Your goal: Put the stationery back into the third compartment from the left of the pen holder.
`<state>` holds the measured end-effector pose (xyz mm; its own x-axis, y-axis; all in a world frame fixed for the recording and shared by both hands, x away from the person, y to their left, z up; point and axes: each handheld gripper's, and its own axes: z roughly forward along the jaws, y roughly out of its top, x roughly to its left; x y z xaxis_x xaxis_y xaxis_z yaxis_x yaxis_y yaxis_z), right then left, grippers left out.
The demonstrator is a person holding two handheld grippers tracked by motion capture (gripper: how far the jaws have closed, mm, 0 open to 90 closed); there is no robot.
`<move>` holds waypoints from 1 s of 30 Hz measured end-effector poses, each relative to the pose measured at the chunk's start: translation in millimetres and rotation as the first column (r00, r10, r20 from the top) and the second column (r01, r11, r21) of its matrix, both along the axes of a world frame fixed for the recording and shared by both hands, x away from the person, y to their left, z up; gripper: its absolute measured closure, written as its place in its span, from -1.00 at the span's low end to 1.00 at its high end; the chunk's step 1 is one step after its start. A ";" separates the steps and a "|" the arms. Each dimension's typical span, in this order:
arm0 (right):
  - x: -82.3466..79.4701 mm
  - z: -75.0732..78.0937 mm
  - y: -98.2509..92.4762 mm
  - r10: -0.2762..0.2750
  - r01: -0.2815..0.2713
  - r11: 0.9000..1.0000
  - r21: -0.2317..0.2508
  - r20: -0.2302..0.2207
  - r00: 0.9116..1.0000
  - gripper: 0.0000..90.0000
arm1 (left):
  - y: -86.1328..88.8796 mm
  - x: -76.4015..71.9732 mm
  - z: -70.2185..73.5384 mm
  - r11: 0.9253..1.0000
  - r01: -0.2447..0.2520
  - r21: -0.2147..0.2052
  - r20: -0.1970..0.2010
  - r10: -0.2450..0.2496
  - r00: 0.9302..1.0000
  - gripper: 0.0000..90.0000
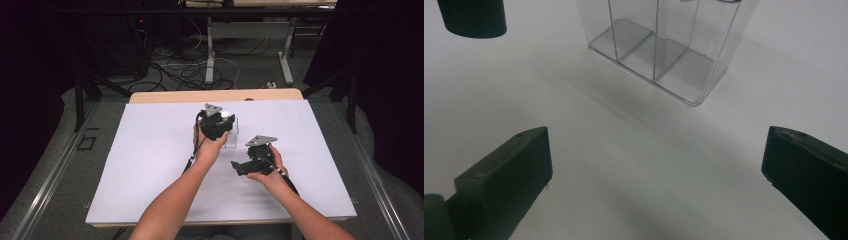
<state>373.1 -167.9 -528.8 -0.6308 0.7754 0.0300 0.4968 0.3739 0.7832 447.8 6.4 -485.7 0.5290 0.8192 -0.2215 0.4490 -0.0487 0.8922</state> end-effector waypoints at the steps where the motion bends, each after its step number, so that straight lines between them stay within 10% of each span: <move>1: 0.1 -0.2 0.2 0.002 -0.002 1.000 0.004 0.002 1.000 -1.00 | -0.8 -0.5 -0.4 1.000 -0.005 -0.007 -0.009 0.005 1.000 0.47; 30: 0.5 0.5 -1.6 -0.008 0.008 1.000 -0.001 -0.002 1.000 -1.00 | 16.4 -6.2 12.9 1.000 0.028 -0.009 -0.004 -0.028 1.000 -0.19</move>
<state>373.7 -169.5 -528.3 -0.6243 0.7806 0.0309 0.5015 0.3702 0.7819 441.6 22.8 -472.8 0.5505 0.8024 -0.2306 0.4509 -0.0533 0.8910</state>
